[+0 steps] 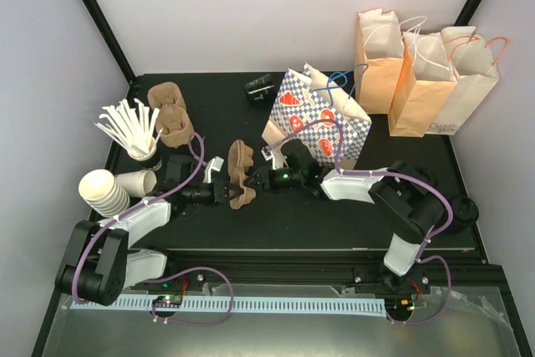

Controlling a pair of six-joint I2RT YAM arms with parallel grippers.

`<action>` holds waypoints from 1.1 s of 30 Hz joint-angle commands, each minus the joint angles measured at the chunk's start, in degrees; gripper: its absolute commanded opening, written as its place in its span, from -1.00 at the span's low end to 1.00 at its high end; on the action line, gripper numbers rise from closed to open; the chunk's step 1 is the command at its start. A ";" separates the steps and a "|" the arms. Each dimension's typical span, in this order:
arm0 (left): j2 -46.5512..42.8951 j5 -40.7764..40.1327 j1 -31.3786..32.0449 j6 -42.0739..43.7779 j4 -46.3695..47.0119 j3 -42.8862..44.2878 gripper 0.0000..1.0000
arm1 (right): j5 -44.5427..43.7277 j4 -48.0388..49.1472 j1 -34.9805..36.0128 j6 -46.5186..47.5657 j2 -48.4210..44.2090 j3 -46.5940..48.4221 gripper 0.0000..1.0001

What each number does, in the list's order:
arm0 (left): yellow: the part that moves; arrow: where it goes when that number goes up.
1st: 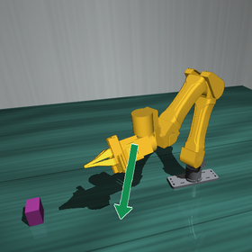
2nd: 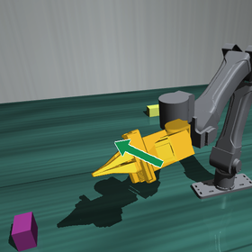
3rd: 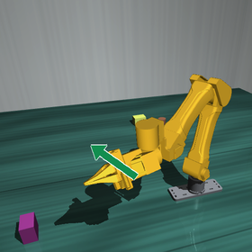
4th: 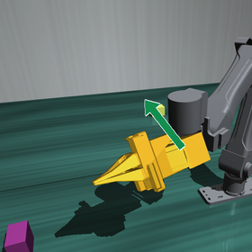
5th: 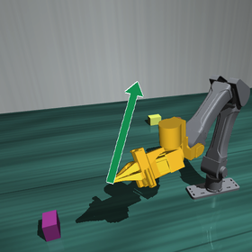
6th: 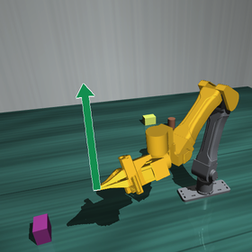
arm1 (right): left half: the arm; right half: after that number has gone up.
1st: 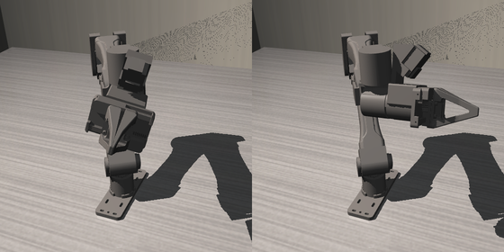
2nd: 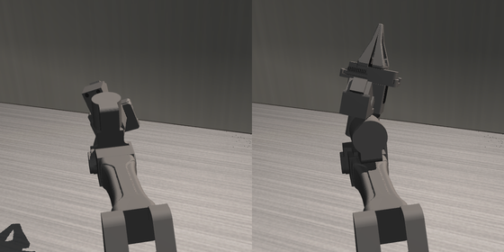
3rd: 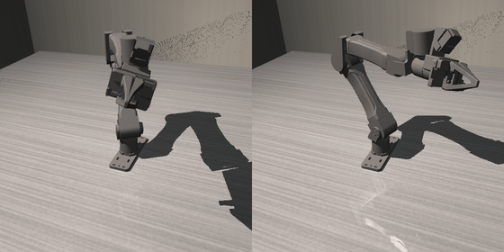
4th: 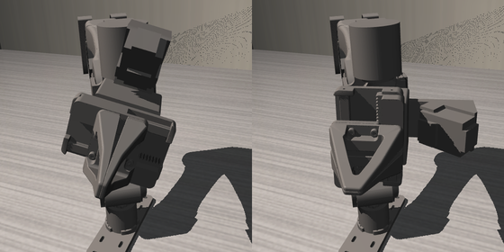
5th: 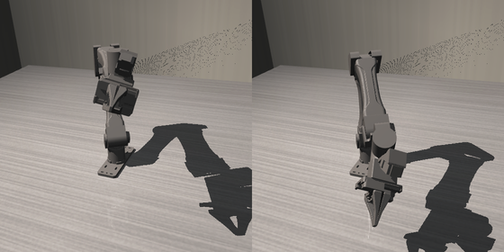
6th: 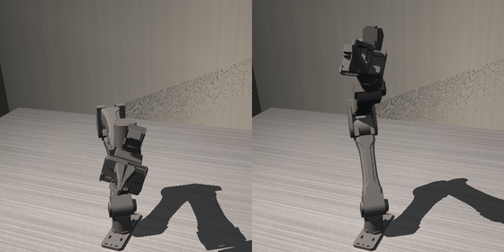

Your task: Pack the takeout coffee

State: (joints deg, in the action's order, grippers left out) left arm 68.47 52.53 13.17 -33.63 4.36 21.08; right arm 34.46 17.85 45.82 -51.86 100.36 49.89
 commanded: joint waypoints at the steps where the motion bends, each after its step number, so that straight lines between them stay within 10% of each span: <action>1: -0.27 2.74 -0.42 -0.47 1.79 -0.43 -0.84 | 0.35 0.64 0.00 -0.14 1.16 1.36 -0.30; 33: -9.43 -0.02 -0.99 -1.69 -1.35 0.91 -0.68 | -3.40 -10.18 0.04 4.43 4.21 4.35 -0.57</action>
State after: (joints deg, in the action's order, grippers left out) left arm 63.22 51.48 12.60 -34.72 2.57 20.34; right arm 34.63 13.13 45.82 -49.67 103.24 53.82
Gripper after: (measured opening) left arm 0.159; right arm 0.229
